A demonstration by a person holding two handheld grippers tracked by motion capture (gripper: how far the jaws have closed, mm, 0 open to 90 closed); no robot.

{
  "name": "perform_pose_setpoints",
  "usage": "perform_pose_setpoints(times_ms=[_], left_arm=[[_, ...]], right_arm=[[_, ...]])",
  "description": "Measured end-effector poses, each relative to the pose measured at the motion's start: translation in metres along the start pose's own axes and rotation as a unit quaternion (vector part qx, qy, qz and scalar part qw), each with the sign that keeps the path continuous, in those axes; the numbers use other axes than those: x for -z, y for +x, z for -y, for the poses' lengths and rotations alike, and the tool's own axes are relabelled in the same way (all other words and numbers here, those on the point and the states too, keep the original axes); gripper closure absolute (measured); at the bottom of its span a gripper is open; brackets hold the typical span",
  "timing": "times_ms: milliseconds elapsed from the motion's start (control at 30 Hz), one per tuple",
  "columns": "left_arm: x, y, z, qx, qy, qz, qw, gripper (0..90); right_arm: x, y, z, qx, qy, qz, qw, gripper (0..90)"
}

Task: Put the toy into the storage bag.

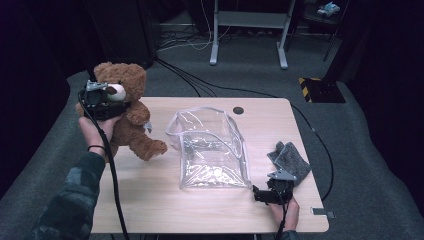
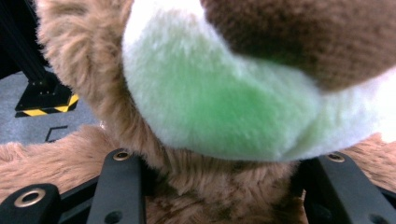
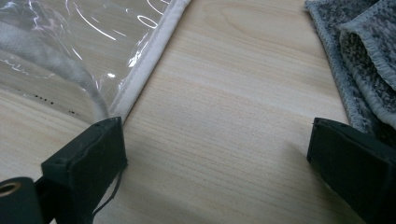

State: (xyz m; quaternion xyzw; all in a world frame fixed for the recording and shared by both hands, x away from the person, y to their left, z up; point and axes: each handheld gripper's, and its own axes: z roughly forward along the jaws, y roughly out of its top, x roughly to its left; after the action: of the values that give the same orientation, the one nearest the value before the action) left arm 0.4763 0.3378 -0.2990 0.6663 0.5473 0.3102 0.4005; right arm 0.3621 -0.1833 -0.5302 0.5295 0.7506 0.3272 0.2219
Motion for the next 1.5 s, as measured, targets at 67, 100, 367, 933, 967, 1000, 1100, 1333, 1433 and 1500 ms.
perform_pose_setpoints(times_ms=[67,100,367,933,967,1000,1100,1333,1433,1500], left_arm=[[0.0,0.0,-0.004,0.001,-0.006,-0.002,1.0,48.9],[0.0,0.0,-0.007,0.002,-0.008,-0.005,1.0,49.0],[0.001,-0.001,-0.026,-0.005,-0.021,-0.013,0.9997,48.7],[-0.004,-0.014,-0.063,-0.02,-0.047,-0.022,0.9984,48.6],[-0.005,-0.015,-0.065,-0.019,-0.047,-0.02,0.9985,48.5],[-0.006,-0.018,-0.067,-0.019,-0.05,-0.02,0.9984,48.5],[-0.008,-0.024,-0.074,-0.022,-0.054,-0.018,0.9982,48.5],[-0.017,-0.048,-0.086,-0.028,-0.066,-0.002,0.9974,48.4],[-0.021,-0.06,-0.088,-0.03,-0.068,0.007,0.9972,48.3],[-0.025,-0.067,-0.089,-0.029,-0.07,0.015,0.997,48.2]], right_arm=[[0.0,0.0,0.0,0.0,0.0,0.0,1.0,3.7],[0.0,0.0,0.0,0.0,0.0,0.0,1.0,3.7],[0.0,0.0,0.0,0.002,0.0,0.0,1.0,3.7],[0.0,0.0,0.0,0.0,0.0,0.0,1.0,3.7],[0.0,0.0,0.0,0.001,0.0,-0.001,1.0,3.7],[0.0,0.0,0.0,0.0,0.0,0.0,1.0,3.7],[0.0,0.0,0.0,0.0,0.0,0.0,1.0,3.7],[0.0,0.0,0.0,0.0,0.0,0.0,1.0,3.7],[0.0,0.0,0.0,0.0,0.0,0.0,1.0,3.8],[0.0,0.0,0.0,0.0,0.0,0.0,1.0,3.8]])
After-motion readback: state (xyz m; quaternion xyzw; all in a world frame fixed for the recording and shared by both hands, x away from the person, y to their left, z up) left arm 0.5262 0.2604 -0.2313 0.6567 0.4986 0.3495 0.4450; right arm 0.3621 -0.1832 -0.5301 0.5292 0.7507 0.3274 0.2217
